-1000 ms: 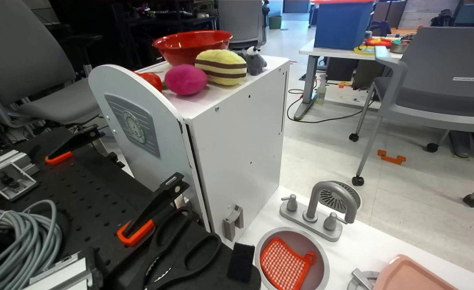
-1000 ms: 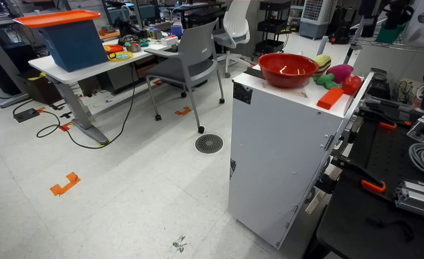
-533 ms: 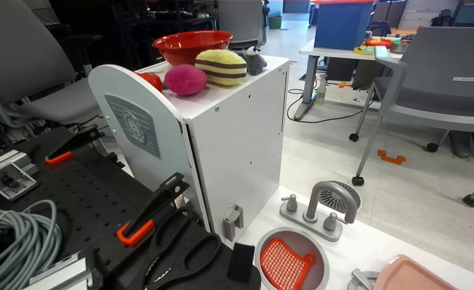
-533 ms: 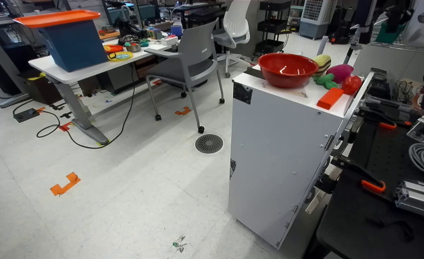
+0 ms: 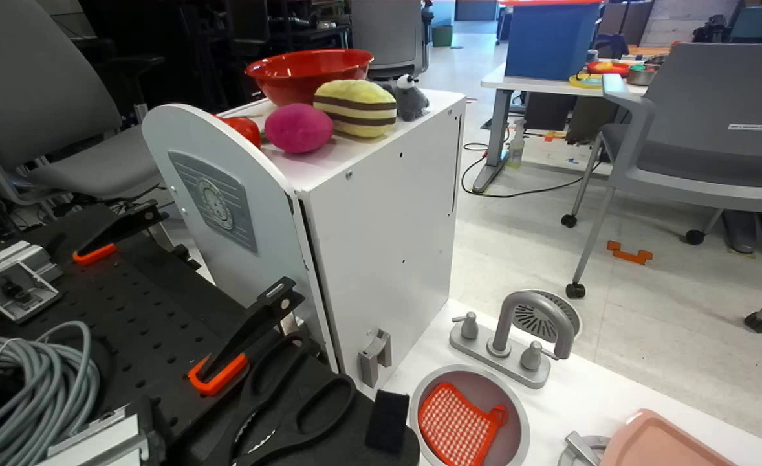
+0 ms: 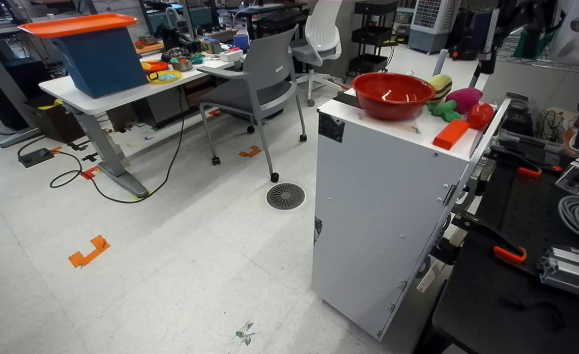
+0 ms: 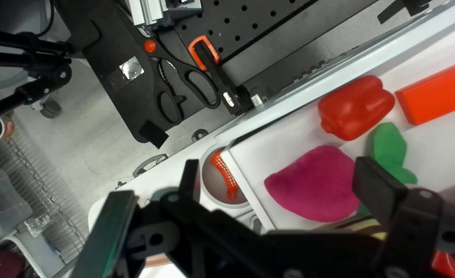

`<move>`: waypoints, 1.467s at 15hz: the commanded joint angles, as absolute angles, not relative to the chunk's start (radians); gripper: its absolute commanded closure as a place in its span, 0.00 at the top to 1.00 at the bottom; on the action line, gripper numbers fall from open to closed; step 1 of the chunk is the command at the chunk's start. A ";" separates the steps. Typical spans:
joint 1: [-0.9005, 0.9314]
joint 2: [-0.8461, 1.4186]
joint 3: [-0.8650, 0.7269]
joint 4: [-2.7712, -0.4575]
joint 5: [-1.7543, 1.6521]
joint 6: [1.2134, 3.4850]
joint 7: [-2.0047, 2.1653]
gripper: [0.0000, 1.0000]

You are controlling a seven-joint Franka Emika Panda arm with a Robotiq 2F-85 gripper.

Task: Pick up the purple toy and put it in the bowl.

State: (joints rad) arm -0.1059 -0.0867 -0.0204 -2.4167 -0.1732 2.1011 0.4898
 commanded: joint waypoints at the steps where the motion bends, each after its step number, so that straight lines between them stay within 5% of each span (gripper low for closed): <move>1: -0.103 -0.062 -0.030 -2.422 -0.214 2.144 0.512 1.00; 10: -0.092 -0.065 -0.042 -2.487 -0.086 2.420 0.329 1.00; 22: -0.093 -0.026 -0.047 -2.507 0.028 2.412 0.168 1.00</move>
